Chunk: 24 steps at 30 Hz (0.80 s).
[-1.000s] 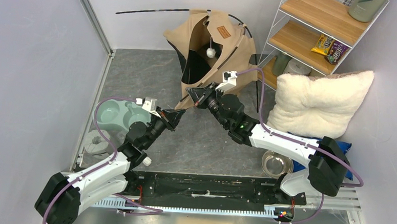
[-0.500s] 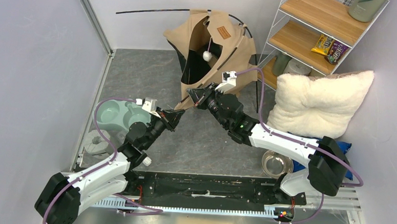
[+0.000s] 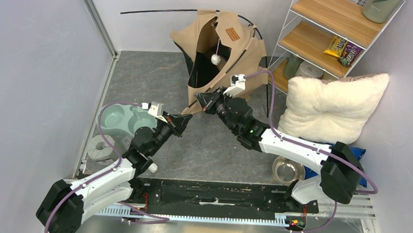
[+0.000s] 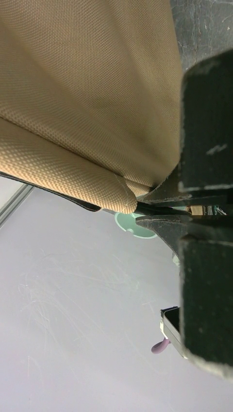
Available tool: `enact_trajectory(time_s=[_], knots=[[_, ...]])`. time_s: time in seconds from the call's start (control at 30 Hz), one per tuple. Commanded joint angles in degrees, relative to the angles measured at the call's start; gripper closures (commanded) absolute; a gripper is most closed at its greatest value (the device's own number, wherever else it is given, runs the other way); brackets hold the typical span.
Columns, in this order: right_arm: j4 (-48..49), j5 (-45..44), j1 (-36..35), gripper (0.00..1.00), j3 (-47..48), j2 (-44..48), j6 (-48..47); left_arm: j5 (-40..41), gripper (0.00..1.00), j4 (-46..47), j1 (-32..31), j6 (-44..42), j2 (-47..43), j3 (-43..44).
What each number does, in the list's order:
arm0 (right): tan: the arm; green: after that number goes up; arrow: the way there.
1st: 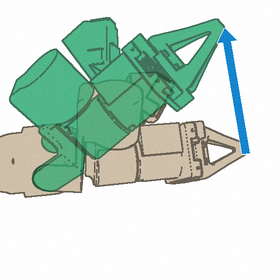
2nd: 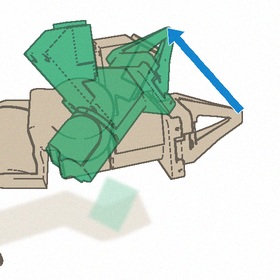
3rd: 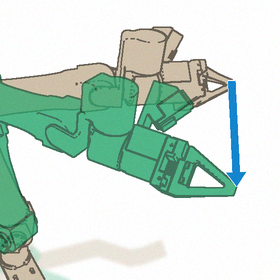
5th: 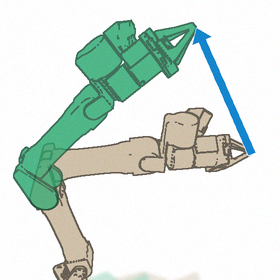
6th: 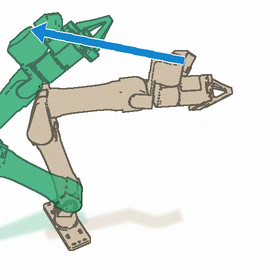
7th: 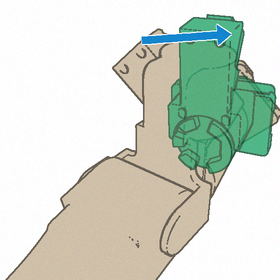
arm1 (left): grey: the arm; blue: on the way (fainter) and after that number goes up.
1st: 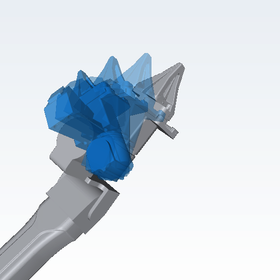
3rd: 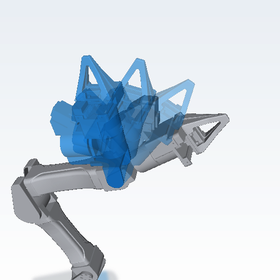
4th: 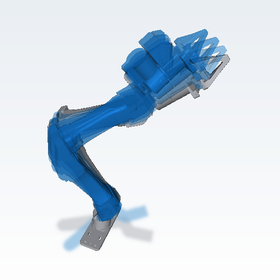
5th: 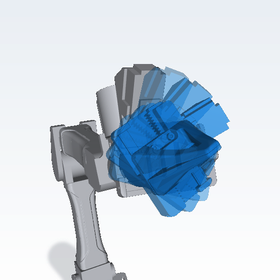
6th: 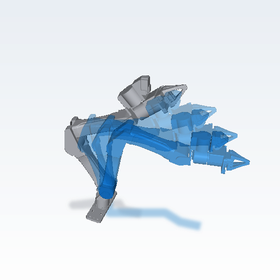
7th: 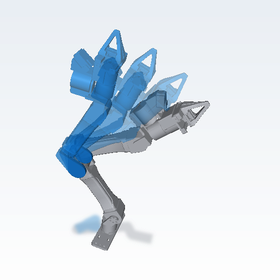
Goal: Set up the pet tent
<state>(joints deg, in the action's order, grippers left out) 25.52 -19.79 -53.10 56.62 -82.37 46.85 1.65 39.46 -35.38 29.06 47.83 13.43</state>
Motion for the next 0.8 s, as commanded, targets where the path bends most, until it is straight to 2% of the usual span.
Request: enact_trajectory(time_s=[0.0, 0.47, 0.6, 0.77], knots=[[6.92, -14.13, 5.67, 1.0, 0.51, 0.57, -3.77, 1.38, 0.98, -6.5, 0.04, -2.05, -0.5, -1.65], [7.06, -12.03, 4.33, 1.0, -0.77, -1.16, -6.54, 1.31, 0.98, -6.35, 0.04, -1.73, 0.36, -0.36], [11.79, -10.61, 2.43, 1.0, -3.04, -0.8, -9.83, 1.15, 0.98, -6.45, 0.04, -2.14, 1.52, 0.64], [13.12, -8.7, 1.04, 1.0, -3.44, -1.04, -11.51, -0.01, 0.98, -6.41, 0.04, -2.69, 3.83, 2.33]])
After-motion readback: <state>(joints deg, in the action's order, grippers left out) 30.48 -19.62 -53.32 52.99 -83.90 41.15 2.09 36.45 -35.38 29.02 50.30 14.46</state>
